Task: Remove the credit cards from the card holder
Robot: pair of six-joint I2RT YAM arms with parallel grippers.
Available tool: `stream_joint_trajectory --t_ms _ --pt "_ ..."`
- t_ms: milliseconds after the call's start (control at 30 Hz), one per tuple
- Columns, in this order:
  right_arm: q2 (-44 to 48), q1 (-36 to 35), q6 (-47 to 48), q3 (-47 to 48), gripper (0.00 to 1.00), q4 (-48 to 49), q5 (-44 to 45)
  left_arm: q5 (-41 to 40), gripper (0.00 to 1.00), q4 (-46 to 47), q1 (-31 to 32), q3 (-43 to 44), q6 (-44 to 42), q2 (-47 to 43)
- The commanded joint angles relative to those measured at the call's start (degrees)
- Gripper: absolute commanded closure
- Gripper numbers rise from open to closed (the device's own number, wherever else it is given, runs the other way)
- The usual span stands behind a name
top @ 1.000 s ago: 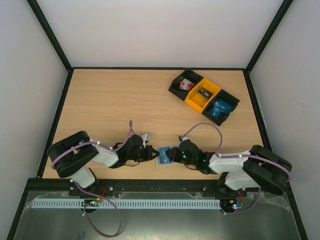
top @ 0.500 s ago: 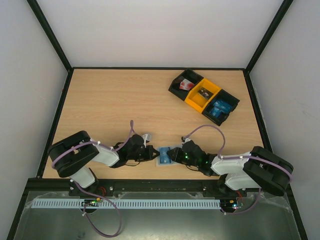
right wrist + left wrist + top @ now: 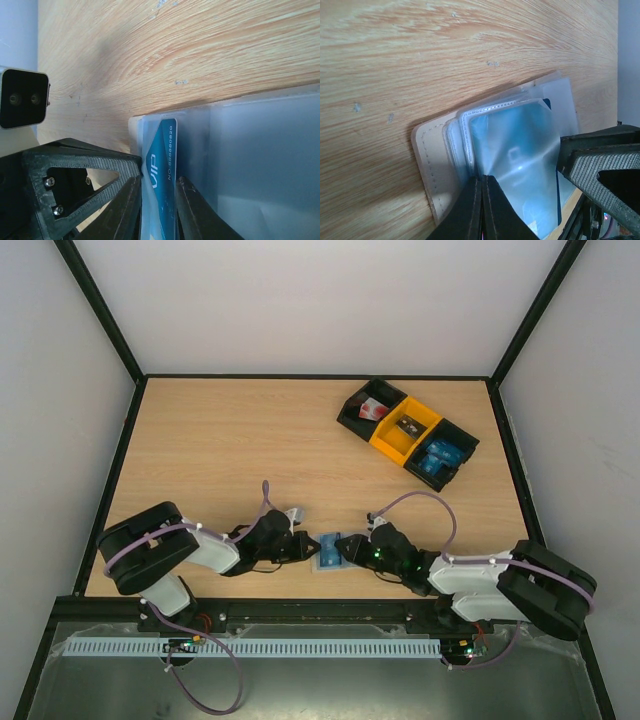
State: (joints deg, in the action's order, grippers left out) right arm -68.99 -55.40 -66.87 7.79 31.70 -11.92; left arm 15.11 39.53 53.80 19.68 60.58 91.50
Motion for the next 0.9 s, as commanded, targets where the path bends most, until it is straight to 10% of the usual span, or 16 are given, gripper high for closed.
stream_joint_trajectory --t_ms 0,867 --pt "1.0 -0.2 -0.4 -0.4 0.81 3.6 -1.6 -0.6 0.97 -6.2 1.7 -0.2 -0.8 2.7" --pt "4.7 1.4 -0.1 -5.0 0.98 4.3 2.2 -2.9 0.96 -6.0 2.9 -2.7 1.1 0.7"
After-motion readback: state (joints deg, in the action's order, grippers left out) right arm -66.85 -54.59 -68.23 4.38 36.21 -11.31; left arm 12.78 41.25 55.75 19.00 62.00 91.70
